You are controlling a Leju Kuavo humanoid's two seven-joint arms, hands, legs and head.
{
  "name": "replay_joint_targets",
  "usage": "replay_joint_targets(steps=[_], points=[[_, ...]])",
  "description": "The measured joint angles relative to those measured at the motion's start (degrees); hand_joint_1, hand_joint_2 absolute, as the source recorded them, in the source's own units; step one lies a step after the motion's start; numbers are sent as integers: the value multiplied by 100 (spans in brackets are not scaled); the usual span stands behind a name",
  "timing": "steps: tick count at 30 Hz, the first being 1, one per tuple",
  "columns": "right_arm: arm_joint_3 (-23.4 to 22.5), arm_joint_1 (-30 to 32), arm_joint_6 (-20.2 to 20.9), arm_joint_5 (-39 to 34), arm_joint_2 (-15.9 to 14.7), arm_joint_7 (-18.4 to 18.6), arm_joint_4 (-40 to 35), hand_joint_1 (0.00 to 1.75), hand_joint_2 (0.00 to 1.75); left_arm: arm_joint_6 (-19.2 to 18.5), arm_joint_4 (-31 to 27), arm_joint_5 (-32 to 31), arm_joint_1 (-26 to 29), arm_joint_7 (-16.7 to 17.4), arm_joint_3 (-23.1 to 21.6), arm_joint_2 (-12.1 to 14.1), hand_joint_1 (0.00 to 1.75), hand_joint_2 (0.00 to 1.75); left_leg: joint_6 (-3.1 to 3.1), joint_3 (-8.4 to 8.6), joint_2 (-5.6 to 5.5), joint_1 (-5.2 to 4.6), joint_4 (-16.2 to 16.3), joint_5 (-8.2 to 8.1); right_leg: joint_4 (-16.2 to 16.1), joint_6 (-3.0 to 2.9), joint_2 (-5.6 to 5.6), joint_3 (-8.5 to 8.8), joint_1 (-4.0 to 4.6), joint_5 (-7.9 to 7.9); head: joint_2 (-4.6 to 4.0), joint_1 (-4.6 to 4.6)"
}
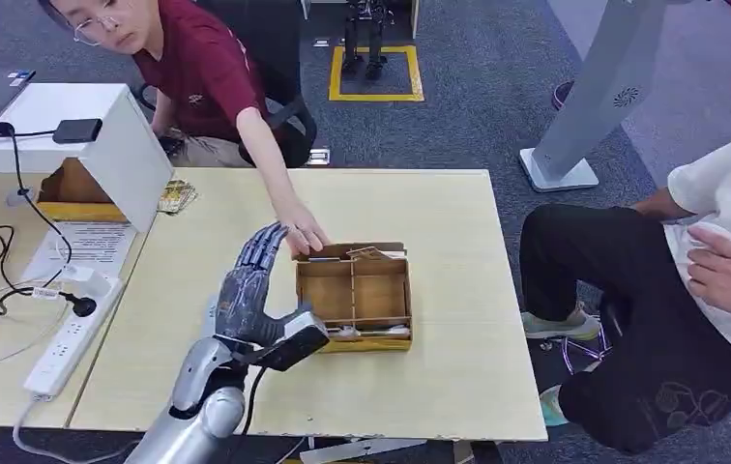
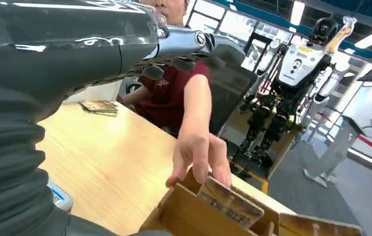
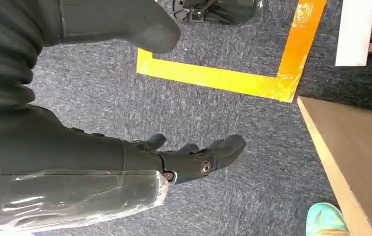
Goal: Pass the card to the sensor for recognition and then transmit it.
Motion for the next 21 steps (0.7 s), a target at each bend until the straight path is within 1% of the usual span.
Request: replay_joint_targets(steps=[5,12,14,17,21], points=[[2,6,0,-22,0,-9,0,0,175,114,-138,72,0,-26,64,22,0,175,0,0,0,0,0,0,0,0,0,0,0,0,0,-2],[0,44,-57,-61,0,-20,2,0,175,199,-494,317,21,-129,317,201,0,175,0,0,1,1,0,0,2,0,0,0,2,0,0,-2],[0,54,-59,-85,0,-41,2,0,175,151,-603,363,66,-220,380,282,0,175,0,0,0,1,0,0,2,0,0,0,2,0,0,-2],[0,65,-70,-105,0,-46,2,0,175,-18,-757,348,246,-396,413,437,0,175,-1,0,4,1,0,0,3,0,3,-2,2,-1,0,-2],[0,106,-70,-144,-2,-66,0,0,175,-87,-995,302,561,-490,411,608,0,175,-1,-4,2,1,0,0,2,0,2,-6,1,-1,0,-2]])
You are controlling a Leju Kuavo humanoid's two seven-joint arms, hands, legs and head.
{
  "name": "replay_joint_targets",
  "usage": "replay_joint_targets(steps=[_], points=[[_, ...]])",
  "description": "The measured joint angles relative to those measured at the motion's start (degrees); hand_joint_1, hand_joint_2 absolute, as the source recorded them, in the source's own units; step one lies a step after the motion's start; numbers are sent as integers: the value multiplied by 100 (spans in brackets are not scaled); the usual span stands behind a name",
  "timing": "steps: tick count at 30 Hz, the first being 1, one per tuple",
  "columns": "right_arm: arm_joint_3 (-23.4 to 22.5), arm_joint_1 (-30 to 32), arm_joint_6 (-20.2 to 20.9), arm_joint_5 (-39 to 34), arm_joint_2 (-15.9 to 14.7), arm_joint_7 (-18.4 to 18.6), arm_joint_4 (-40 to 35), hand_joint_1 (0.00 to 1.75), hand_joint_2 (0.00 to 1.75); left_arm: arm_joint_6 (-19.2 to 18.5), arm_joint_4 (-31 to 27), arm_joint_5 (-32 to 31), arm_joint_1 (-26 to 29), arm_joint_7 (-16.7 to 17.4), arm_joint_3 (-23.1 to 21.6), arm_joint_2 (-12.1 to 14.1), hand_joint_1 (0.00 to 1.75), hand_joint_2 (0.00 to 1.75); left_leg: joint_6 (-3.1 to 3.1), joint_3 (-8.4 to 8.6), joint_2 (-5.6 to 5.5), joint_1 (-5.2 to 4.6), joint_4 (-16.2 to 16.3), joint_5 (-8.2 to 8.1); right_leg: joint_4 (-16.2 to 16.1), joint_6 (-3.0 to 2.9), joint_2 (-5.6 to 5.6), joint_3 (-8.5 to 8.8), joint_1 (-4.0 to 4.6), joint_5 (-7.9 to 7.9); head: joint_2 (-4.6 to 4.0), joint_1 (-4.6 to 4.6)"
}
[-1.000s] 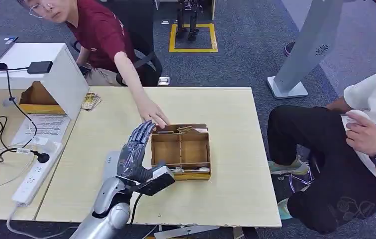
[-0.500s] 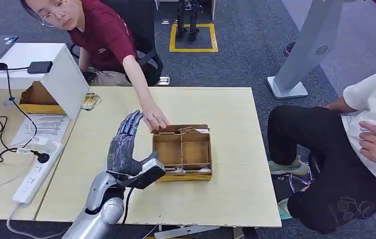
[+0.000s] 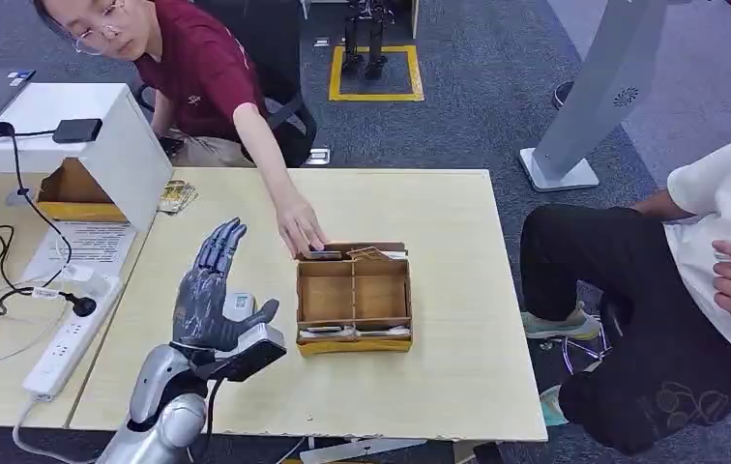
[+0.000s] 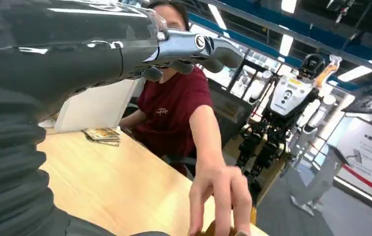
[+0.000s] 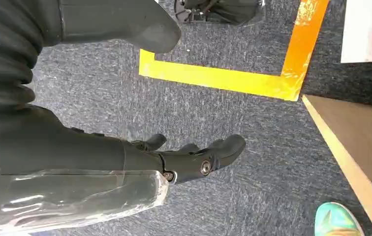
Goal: Pass the card to the sensor for recognition and then transmit it.
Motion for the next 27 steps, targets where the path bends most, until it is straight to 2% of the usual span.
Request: replay_joint_targets(steps=[9,27], points=[[-2,43,2,-15,0,-11,0,0,175,-92,-315,46,259,-4,-2,186,0,175,-1,-1,0,0,0,1,0,0,0,-1,0,1,0,2],[-22,46,2,-26,0,-20,0,0,175,-208,-476,129,388,-66,-2,249,0,175,-3,-2,0,0,0,2,1,-1,0,-1,0,1,0,2]])
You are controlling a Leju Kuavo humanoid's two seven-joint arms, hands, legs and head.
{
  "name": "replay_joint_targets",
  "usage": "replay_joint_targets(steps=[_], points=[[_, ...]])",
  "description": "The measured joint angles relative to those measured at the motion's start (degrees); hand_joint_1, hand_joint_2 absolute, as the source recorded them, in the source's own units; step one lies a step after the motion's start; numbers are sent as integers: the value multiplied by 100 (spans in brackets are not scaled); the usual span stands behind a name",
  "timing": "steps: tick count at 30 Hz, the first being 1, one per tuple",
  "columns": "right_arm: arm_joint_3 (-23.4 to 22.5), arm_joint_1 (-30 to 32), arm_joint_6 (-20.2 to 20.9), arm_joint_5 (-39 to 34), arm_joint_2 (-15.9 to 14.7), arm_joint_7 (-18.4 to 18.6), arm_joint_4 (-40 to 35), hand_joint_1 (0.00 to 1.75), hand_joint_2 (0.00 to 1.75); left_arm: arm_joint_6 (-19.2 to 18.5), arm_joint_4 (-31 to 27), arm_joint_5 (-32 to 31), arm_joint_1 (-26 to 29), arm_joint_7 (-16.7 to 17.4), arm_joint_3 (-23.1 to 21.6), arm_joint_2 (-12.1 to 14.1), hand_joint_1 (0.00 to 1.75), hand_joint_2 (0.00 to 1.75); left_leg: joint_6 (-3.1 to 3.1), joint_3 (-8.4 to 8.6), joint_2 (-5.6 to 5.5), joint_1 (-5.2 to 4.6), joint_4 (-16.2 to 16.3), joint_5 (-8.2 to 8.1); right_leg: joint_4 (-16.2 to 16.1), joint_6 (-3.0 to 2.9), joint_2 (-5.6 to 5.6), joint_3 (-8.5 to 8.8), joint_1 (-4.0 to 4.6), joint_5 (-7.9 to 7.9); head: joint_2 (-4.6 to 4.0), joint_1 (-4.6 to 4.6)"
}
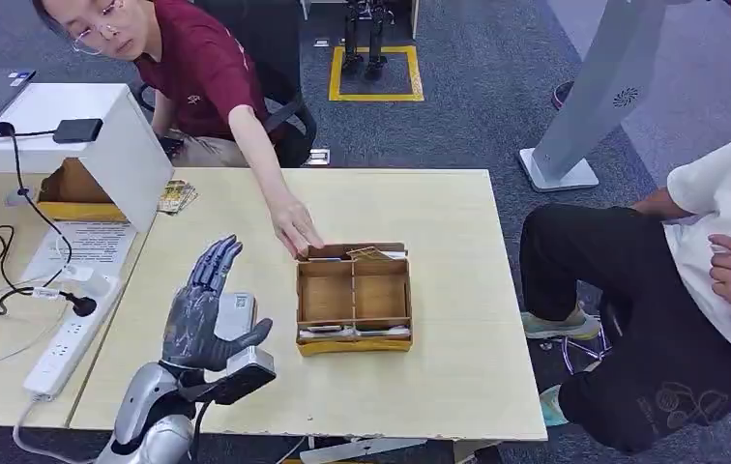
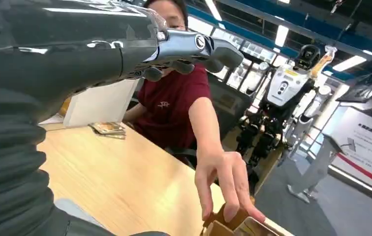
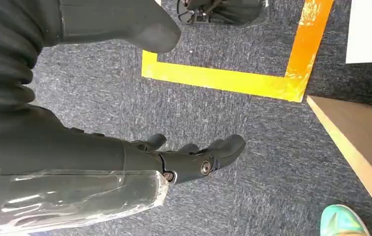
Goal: Pass the card to the sensor for recognition and then transmit it.
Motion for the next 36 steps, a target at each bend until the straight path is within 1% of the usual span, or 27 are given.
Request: replay_joint_targets(steps=[3,6,8,10,15,22,25,29,30,32,34,36], points=[[-15,0,4,0,0,-2,0,0,175,-72,-52,-42,65,-61,-39,4,0,175,0,0,0,0,0,0,0,0,0,0,0,0,0,-2],[-22,-1,9,0,0,-4,-4,0,175,-155,-81,-195,97,-109,-199,13,0,175,0,0,-1,0,0,0,0,0,-1,-1,-1,0,0,0],[-24,-6,18,4,0,-2,-26,0,175,-133,-79,-500,99,6,-371,11,0,175,0,-1,0,0,0,0,0,0,-1,-1,-1,0,0,0],[-24,-15,17,9,0,-2,-35,0,175,-118,-74,-645,99,77,-509,13,0,175,0,0,0,-1,0,0,0,0,0,-1,-1,0,0,-2],[-24,-31,17,13,0,-2,-48,0,175,-94,-26,-691,98,125,-710,15,0,175,0,0,0,0,0,0,0,0,0,-1,0,0,0,-2],[-24,-32,24,15,0,-2,-48,0,175,-52,26,-754,97,197,-844,28,0,175,0,0,0,0,0,0,0,0,0,-2,1,0,0,-2],[-24,-35,44,31,0,2,-48,0,175,86,114,-1028,84,315,-905,24,0,175,0,0,0,0,0,0,0,0,0,-2,0,0,0,0],[-24,-45,79,46,0,22,-48,0,175,120,303,-1216,79,384,-1018,-9,0,175,0,0,0,0,0,0,0,0,0,-2,0,0,0,-2],[-24,-50,83,61,2,24,-48,0,175,184,365,-1365,63,468,-1045,-13,0,175,0,0,0,0,0,0,0,0,0,-2,-1,0,0,0],[-22,-74,96,79,2,48,-48,0,175,431,604,-1714,-16,702,-1126,-46,0,175,0,0,0,-1,0,0,0,0,0,-2,-1,0,0,0],[-20,-103,103,83,2,59,-48,0,175,628,862,-1867,-91,838,-1167,-118,0,175,0,1,0,-1,0,0,0,0,0,-2,-1,0,0,0],[-20,-130,103,83,2,92,-46,0,175,735,1144,-1945,-182,924,-1193,-207,0,175,0,1,0,-1,0,1,0,0,-1,-1,-1,1,0,0]])
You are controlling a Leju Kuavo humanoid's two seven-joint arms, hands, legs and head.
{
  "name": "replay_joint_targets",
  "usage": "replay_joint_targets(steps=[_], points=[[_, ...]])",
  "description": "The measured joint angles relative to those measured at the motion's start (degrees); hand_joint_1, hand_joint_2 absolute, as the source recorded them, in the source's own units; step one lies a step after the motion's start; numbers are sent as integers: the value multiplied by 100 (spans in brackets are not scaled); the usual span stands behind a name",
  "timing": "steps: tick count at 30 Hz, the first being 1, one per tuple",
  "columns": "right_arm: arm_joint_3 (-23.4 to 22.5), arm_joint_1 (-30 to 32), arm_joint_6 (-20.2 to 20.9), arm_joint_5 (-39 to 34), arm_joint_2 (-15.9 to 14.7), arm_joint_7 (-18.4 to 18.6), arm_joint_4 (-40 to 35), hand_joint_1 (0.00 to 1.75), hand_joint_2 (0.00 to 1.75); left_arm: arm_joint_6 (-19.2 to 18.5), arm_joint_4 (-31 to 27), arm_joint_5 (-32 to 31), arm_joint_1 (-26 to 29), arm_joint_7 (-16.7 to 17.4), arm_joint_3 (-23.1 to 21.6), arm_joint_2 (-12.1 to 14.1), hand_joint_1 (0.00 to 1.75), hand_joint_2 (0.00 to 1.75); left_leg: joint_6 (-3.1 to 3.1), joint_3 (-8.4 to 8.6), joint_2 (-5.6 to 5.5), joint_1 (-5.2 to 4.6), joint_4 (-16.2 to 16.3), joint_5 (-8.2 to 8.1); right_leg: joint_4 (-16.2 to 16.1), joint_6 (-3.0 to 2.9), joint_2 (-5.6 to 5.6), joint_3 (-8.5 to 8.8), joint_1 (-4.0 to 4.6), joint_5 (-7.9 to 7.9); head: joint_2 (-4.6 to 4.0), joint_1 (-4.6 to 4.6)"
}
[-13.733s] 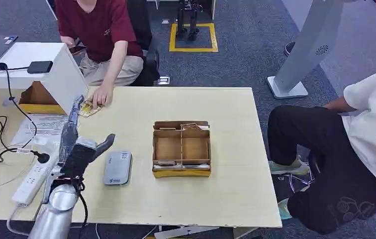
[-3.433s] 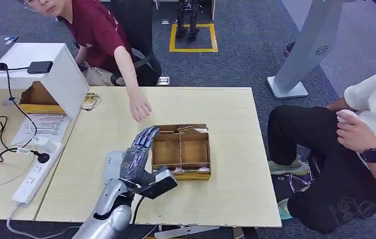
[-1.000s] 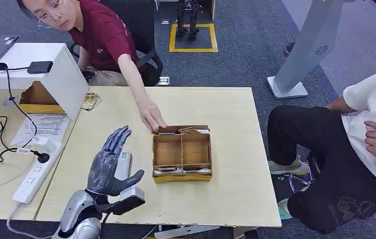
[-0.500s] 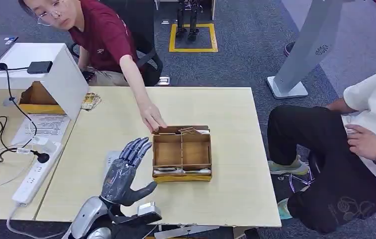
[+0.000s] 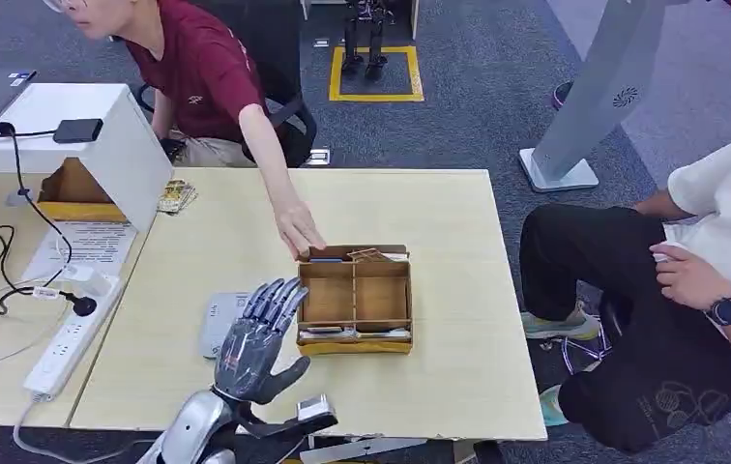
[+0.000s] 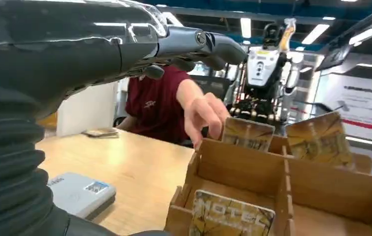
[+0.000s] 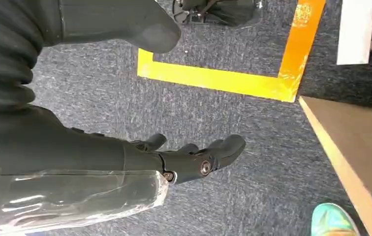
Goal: Pass the card to the sensor for recognition and then transmit it.
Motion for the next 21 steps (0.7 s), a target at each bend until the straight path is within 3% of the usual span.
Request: replay_joint_targets(steps=[8,21], points=[[13,-42,-11,-15,0,17,4,0,175,57,601,-74,-188,116,-66,-175,0,175,0,-1,0,0,0,0,0,-1,0,-2,1,0,0,-2],[48,-62,-9,-37,4,46,15,0,175,68,998,-157,-306,291,-66,-348,0,175,0,-1,0,0,0,0,0,0,0,-2,1,0,0,-2]])
